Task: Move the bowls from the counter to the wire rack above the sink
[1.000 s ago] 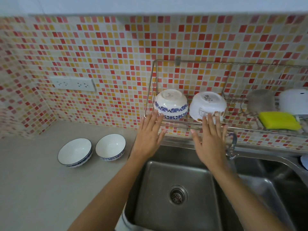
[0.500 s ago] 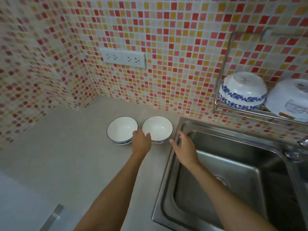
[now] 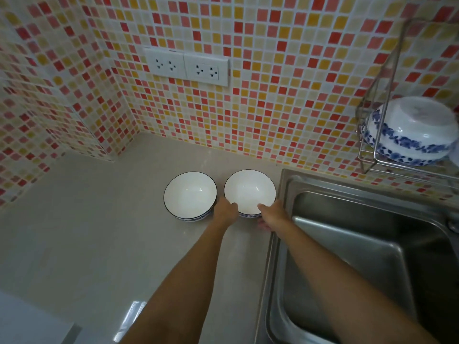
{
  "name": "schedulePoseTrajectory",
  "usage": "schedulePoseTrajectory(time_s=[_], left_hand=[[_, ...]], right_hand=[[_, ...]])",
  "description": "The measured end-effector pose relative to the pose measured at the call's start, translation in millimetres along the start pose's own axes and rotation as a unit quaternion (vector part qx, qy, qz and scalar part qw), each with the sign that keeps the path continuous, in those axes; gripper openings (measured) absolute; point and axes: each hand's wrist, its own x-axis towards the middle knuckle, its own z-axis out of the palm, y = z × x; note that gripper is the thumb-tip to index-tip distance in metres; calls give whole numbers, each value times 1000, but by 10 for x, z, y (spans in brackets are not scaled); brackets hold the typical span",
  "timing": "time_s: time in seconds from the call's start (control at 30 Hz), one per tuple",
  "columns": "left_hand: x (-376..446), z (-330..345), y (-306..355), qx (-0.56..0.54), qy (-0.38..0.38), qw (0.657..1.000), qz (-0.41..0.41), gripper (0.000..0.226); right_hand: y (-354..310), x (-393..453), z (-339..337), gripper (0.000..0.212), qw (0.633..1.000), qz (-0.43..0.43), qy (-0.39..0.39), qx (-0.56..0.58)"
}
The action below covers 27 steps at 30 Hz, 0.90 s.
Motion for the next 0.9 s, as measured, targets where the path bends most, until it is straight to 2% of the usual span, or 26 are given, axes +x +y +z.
schedulePoseTrajectory(time_s=[0.07,0.17,0.27,0.4,0.5,0.73,0.9], left_hand=[[-15,16,21,-20,-4,1000,-10,46],[-81,45,18,-63,1,998,-5,50],[-188,40,16,-138,1,990,2,45],[-527,50,127,-282,-64,957,-5,31],[-821,148,192,-327,-108,939,13,46],[-1562,545,388,-333,-146,922,135,54],[-2009,902,604,-342,-137,916,156,57]], right_hand=[[-1,-37,5,46,1000,13,-5,19],[59,-110,-39,45,999,2,-4,41],[170,-232,-146,43,998,-21,-16,59],[275,-542,-443,38,995,-64,-29,76],[412,-785,-723,40,991,-106,-27,71],[721,-1266,-1410,35,987,-152,-6,49],[924,-1537,-1938,33,982,-182,8,54]])
